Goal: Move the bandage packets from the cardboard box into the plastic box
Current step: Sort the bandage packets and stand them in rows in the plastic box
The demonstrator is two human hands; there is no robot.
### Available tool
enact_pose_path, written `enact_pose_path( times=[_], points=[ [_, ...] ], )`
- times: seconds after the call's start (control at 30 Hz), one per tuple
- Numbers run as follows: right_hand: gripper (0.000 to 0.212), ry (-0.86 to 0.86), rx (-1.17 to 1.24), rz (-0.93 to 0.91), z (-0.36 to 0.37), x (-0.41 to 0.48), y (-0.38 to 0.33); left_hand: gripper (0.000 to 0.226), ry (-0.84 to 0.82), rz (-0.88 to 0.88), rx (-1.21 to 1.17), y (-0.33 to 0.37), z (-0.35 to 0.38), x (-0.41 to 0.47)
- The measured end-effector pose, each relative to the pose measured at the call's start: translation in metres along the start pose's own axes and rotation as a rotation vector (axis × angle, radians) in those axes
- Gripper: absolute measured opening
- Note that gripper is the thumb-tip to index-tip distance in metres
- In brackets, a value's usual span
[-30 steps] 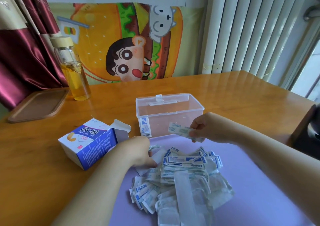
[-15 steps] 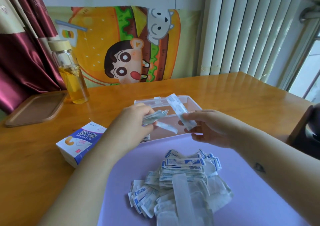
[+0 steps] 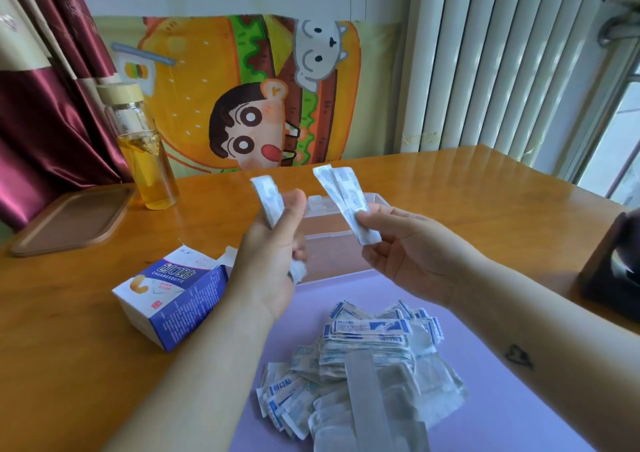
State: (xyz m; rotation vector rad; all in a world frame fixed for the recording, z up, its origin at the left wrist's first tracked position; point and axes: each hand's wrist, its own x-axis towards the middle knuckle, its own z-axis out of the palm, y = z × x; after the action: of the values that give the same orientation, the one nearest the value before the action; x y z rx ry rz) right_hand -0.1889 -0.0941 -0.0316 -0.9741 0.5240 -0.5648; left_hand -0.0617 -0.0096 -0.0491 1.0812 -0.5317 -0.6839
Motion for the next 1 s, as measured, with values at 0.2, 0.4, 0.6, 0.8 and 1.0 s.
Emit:
enact_pose_path(
  times=[0.2,0.4,0.6,0.8,1.0],
  points=[
    [0.013,0.091,-0.453,-0.152,0.016,-0.006,0.022,0.057,-0.271,-0.408,-0.274,-0.010,0.005,-0.005],
    [0.042,0.079,-1.056,-0.498,0.013,-0.009,0.030,0.008,-0.084,-0.433,-0.398,-0.008,0.009,-0.008],
    [0.126,-0.249,-1.599,-0.715,-0.004,-0.007,0.024,0.018,-0.323,-0.514,-0.283,-0.007,0.013,-0.018],
    [0.095,-0.330,-1.639,-0.612,-0.003,-0.006,0.006,0.024,-0.496,-0.433,-0.088,-0.004,0.016,-0.026],
    [0.076,-0.251,-1.653,-0.641,-0.006,-0.002,0.006,0.021,-0.553,-0.396,0.106,-0.005,0.011,-0.025]
  ],
)
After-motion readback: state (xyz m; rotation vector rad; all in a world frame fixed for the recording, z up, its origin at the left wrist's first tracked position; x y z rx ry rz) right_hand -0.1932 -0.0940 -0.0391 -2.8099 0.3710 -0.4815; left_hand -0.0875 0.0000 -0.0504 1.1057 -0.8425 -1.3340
